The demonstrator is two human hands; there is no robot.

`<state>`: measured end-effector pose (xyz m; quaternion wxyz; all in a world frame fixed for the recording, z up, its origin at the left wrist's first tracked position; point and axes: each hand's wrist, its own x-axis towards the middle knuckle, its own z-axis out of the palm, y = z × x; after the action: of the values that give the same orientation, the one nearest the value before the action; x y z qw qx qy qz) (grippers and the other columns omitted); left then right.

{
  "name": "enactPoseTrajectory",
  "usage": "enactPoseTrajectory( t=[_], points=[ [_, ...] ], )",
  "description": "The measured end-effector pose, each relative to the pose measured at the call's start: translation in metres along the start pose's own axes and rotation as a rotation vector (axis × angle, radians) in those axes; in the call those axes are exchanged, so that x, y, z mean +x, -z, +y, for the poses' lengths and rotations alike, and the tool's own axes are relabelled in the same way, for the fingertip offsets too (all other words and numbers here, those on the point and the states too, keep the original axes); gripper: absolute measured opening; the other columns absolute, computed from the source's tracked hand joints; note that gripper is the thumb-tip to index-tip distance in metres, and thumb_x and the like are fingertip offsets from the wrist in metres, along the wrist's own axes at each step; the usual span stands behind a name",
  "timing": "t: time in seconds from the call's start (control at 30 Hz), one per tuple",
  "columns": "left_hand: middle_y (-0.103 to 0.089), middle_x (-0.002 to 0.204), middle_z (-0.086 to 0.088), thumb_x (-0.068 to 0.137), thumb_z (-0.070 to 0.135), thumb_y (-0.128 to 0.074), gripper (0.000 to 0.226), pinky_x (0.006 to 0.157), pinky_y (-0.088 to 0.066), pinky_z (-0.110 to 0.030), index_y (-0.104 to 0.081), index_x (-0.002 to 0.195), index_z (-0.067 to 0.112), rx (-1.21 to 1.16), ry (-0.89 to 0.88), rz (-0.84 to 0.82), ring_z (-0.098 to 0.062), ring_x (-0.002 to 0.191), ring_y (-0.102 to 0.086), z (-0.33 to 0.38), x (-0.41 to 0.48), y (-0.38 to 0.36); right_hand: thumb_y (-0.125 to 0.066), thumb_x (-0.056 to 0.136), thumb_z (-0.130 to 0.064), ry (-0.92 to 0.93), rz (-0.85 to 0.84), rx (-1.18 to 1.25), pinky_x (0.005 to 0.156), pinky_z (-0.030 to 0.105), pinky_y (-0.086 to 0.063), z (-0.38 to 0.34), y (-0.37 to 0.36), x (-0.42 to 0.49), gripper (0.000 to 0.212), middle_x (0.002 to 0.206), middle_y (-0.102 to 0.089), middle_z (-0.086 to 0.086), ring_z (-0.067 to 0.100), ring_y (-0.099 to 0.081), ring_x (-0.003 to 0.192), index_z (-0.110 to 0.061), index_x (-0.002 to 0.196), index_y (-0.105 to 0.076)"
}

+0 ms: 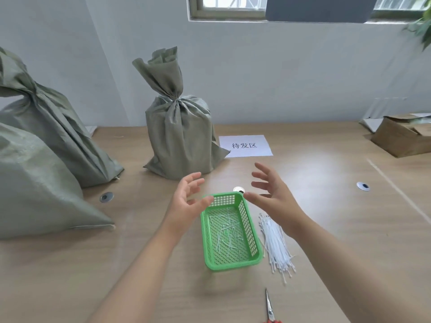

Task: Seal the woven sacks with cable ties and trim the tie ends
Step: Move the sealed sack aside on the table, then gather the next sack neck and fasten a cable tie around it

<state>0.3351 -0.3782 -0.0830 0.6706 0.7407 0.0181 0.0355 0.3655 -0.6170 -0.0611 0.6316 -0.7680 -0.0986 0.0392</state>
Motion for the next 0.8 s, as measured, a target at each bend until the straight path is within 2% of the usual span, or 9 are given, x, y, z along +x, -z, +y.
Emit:
enactPoseTrajectory(
  t=[0.17,0.33,0.47,0.57,0.8],
  points=[
    [-0.063,0.131,0.01,0.062,0.047,-0.079,0.068,0.111,-0.043,-0.042,-0.054,0.125,0.044,-0.024,0.042,0.013,-0.007,0.126,-0.054,-0.006,-0.03,0.002,-0.079,0.083,-0.009,-0.003,-0.018,0.027,0.078,0.017,-0.054,0.003,0.0,-0.022,0.075,0.137,-0.053,-0.004,0.009,-0.059,0.119,-0.035,0.143,-0.043],
    [-0.062,0.133,0.007,0.062,0.046,-0.079,0.074,0.111,-0.043,-0.046,-0.053,0.13,0.039,-0.061,0.059,0.037,-0.011,0.127,-0.054,-0.011,-0.044,0.036,-0.082,0.081,-0.014,0.001,-0.024,0.039,0.081,0.021,-0.055,-0.005,-0.033,-0.027,0.076,0.136,-0.054,-0.006,0.014,-0.059,0.12,-0.037,0.143,-0.044],
    [-0.062,0.133,0.009,0.063,0.046,-0.078,0.074,0.111,-0.043,-0.045,-0.052,0.132,0.037,-0.065,0.04,0.038,-0.009,0.126,-0.055,-0.014,-0.048,0.089,-0.08,0.083,-0.01,0.018,-0.023,0.069,0.083,0.027,-0.057,-0.017,-0.091,-0.024,0.073,0.135,-0.055,-0.004,0.014,-0.06,0.119,-0.038,0.141,-0.046],
    [-0.063,0.133,0.011,0.065,0.045,-0.078,0.071,0.111,-0.043,-0.044,-0.053,0.131,0.04,-0.061,0.038,0.029,-0.005,0.125,-0.056,-0.016,-0.051,0.138,-0.082,0.078,-0.019,0.024,-0.023,0.074,0.091,0.037,-0.057,-0.028,-0.147,-0.022,0.073,0.134,-0.056,-0.006,0.014,-0.061,0.118,-0.043,0.138,-0.048],
    [-0.061,0.133,0.013,0.063,0.047,-0.077,0.072,0.11,-0.044,-0.044,-0.052,0.13,0.041,-0.058,0.038,0.072,-0.007,0.125,-0.055,-0.02,-0.062,0.25,-0.079,0.073,-0.028,0.047,-0.066,0.092,0.097,0.039,-0.055,-0.055,-0.274,-0.014,0.077,0.134,-0.055,-0.007,0.013,-0.059,0.12,-0.04,0.141,-0.046]
  ],
)
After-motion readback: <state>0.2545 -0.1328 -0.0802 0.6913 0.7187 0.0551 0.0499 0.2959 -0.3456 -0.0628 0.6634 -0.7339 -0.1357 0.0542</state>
